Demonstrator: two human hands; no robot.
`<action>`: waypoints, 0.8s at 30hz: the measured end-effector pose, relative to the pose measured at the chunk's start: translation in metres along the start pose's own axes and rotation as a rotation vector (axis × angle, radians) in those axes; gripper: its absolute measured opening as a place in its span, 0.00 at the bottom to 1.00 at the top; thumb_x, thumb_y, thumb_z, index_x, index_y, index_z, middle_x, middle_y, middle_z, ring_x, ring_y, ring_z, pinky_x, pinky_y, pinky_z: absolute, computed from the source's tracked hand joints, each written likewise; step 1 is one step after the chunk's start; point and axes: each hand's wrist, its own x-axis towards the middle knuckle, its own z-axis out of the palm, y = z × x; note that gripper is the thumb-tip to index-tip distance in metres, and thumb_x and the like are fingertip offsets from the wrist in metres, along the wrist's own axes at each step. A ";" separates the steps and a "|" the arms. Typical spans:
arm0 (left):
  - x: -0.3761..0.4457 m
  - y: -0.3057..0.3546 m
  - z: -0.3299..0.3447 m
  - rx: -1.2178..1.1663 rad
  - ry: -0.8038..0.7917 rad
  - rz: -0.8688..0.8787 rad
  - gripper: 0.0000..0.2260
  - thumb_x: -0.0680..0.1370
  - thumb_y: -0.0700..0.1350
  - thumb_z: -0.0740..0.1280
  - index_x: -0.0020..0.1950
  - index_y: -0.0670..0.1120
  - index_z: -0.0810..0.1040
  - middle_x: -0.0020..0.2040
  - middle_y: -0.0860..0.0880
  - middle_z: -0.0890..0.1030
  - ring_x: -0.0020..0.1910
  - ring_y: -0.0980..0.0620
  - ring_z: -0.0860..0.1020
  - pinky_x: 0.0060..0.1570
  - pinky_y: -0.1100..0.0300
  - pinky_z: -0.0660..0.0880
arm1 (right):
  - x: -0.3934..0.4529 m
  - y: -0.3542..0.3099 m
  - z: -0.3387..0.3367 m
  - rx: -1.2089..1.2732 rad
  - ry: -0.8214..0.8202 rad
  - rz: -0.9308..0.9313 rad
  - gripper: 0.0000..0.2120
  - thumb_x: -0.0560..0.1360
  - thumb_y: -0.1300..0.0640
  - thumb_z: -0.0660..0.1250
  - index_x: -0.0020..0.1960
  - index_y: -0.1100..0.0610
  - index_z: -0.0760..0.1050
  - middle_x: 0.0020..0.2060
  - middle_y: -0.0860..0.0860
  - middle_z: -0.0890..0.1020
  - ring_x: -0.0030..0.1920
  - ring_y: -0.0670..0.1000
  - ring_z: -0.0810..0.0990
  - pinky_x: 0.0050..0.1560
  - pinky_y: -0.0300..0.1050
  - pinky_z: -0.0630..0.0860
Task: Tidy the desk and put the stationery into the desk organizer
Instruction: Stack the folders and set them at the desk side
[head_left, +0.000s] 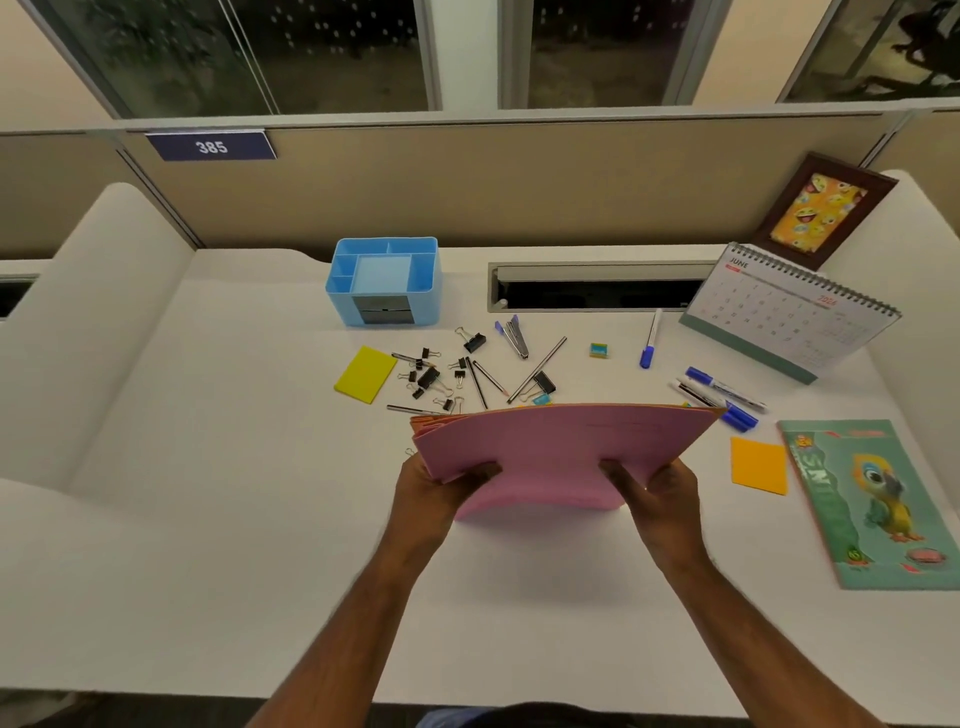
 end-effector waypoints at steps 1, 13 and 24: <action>0.001 -0.008 -0.001 0.002 -0.007 -0.025 0.17 0.73 0.33 0.76 0.60 0.46 0.83 0.50 0.47 0.87 0.50 0.45 0.85 0.47 0.57 0.82 | 0.000 0.007 0.001 -0.014 -0.003 0.008 0.22 0.68 0.48 0.77 0.58 0.54 0.79 0.43 0.39 0.86 0.46 0.41 0.84 0.43 0.30 0.78; 0.016 -0.036 -0.007 0.034 0.055 -0.206 0.17 0.70 0.45 0.82 0.57 0.46 0.86 0.49 0.50 0.88 0.48 0.49 0.87 0.50 0.49 0.84 | 0.005 0.015 0.019 -0.026 -0.055 0.032 0.14 0.80 0.53 0.70 0.64 0.49 0.74 0.58 0.40 0.83 0.56 0.40 0.82 0.54 0.34 0.78; 0.047 -0.006 -0.094 0.025 0.178 -0.113 0.20 0.70 0.44 0.82 0.60 0.47 0.82 0.52 0.48 0.87 0.49 0.43 0.86 0.48 0.45 0.84 | 0.028 0.008 0.090 0.061 -0.393 0.122 0.16 0.84 0.61 0.62 0.68 0.50 0.63 0.65 0.53 0.80 0.61 0.52 0.83 0.57 0.51 0.83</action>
